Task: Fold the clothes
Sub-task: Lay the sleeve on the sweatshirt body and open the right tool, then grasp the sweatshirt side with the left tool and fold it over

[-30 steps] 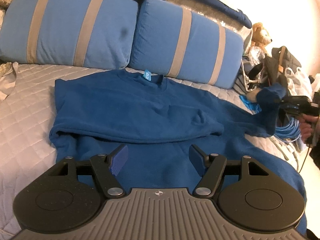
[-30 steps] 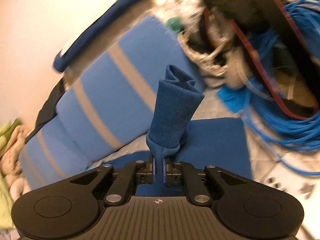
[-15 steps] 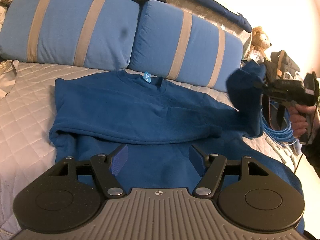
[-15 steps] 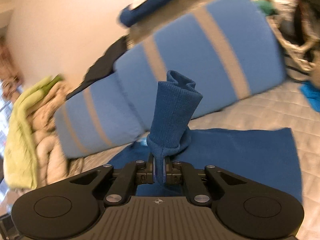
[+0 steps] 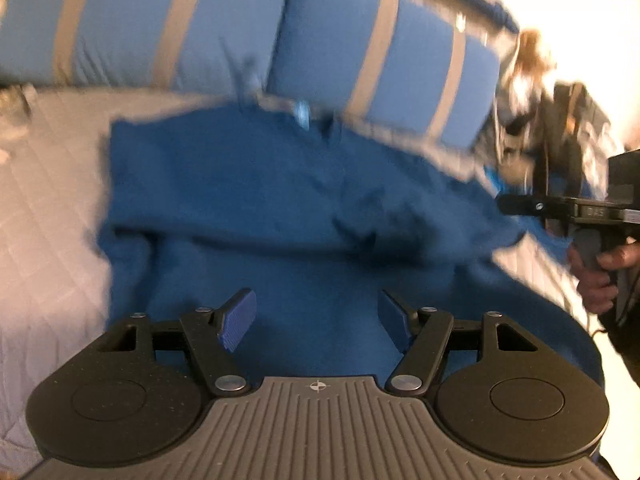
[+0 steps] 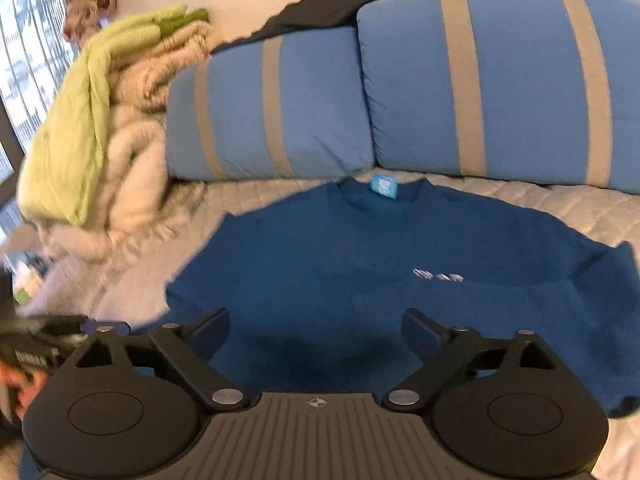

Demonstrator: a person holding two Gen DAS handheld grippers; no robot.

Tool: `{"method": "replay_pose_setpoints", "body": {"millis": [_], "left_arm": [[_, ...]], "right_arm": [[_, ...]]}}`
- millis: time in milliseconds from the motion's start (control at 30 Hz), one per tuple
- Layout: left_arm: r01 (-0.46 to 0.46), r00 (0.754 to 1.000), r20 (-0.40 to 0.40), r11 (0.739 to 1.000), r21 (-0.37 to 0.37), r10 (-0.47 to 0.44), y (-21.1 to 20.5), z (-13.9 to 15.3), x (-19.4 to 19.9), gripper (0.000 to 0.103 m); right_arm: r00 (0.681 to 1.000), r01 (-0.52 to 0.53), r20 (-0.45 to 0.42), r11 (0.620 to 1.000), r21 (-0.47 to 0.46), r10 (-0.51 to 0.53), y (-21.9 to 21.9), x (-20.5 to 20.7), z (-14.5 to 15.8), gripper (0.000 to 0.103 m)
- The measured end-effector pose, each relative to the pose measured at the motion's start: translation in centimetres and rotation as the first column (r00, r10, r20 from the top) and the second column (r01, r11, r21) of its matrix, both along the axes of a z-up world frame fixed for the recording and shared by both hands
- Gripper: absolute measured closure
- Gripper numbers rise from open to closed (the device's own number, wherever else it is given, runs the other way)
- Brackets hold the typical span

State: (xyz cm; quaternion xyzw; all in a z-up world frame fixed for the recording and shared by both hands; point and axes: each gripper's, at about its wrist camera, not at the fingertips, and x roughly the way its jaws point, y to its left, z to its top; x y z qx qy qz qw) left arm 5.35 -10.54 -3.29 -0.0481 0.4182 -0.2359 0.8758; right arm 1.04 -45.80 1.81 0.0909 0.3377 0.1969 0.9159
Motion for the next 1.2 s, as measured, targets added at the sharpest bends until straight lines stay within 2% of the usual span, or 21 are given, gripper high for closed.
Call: {"method": "replay_pose_setpoints", "body": {"millis": [100, 200, 333, 400, 500, 567, 633, 667, 833, 933, 967, 1000, 1033, 1100, 1200], "left_arm": [[0.041, 0.999, -0.014, 0.999, 0.035, -0.041, -1.3, 0.9, 0.8, 0.036], [0.077, 0.995, -0.056, 0.995, -0.059, -0.081, -2.5, 2.3, 2.6, 0.036], [0.040, 0.982, -0.173, 0.981, -0.190, -0.073, -4.7, 2.0, 7.1, 0.036], [-0.039, 0.961, -0.274, 0.969, -0.243, -0.030, -5.5, 0.3, 9.7, 0.036], [-0.170, 0.907, -0.420, 0.935, -0.312, 0.025, -6.5, -3.4, 12.8, 0.036], [-0.233, 0.881, -0.469, 0.919, -0.317, 0.061, -7.1, -5.9, 14.3, 0.037], [-0.270, 0.860, -0.502, 0.916, -0.298, 0.091, -7.2, -7.7, 15.0, 0.037], [-0.293, 0.841, -0.532, 0.908, -0.299, 0.096, -7.2, -8.8, 15.4, 0.038], [-0.409, 0.787, -0.611, 0.815, -0.411, 0.087, -5.5, -11.6, 15.6, 0.039], [-0.466, 0.758, -0.647, 0.762, -0.450, 0.082, -4.6, -12.8, 15.3, 0.057], [-0.481, 0.748, -0.658, 0.753, -0.449, 0.086, -4.5, -13.3, 15.1, 0.069], [-0.492, 0.740, -0.666, 0.750, -0.442, 0.092, -4.3, -13.5, 15.1, 0.081], [-0.496, 0.736, -0.670, 0.749, -0.439, 0.095, -4.2, -13.7, 15.1, 0.085], [-0.503, 0.729, -0.678, 0.748, -0.432, 0.099, -4.0, -14.1, 15.1, 0.091], [-0.478, 0.748, -0.656, 0.770, -0.422, 0.105, -4.1, -13.7, 15.0, 0.095]], "right_arm": [[1.000, 0.005, 0.019, 0.993, -0.115, -0.003, -0.3, -1.5, -0.4, 0.006], [0.999, 0.007, 0.037, 0.983, -0.181, -0.001, -1.1, -2.9, -0.7, 0.005], [0.998, 0.041, 0.052, 0.980, -0.193, -0.031, -2.4, -3.8, -1.0, 0.004], [0.997, 0.056, 0.058, 0.982, -0.183, -0.046, -3.0, -4.0, -0.9, 0.004], [0.995, 0.074, 0.081, 0.979, -0.192, -0.059, -3.4, -4.4, -0.9, 0.004], [0.993, 0.081, 0.097, 0.976, -0.200, -0.062, -3.6, -4.7, -0.9, 0.004], [0.992, 0.084, 0.111, 0.976, -0.202, -0.062, -3.9, -5.2, -0.8, 0.004], [0.991, 0.085, 0.118, 0.976, -0.203, -0.062, -4.0, -5.4, -0.7, 0.004], [0.986, 0.106, 0.148, 0.974, -0.198, -0.077, -4.8, -6.1, -0.2, 0.004], [0.983, 0.123, 0.158, 0.974, -0.190, -0.093, -5.1, -6.3, 0.0, 0.003], [0.982, 0.130, 0.161, 0.974, -0.187, -0.100, -5.2, -6.3, 0.0, 0.003], [0.981, 0.136, 0.160, 0.974, -0.182, -0.107, -5.2, -6.3, 0.0, 0.003], [0.981, 0.142, 0.160, 0.974, -0.177, -0.114, -5.2, -6.2, 0.0, 0.003], [0.981, 0.144, 0.154, 0.976, -0.165, -0.118, -5.1, -6.2, -0.2, 0.003], [0.985, 0.138, 0.127, 0.976, -0.166, -0.117, -4.8, -5.9, -0.7, 0.003]]}}
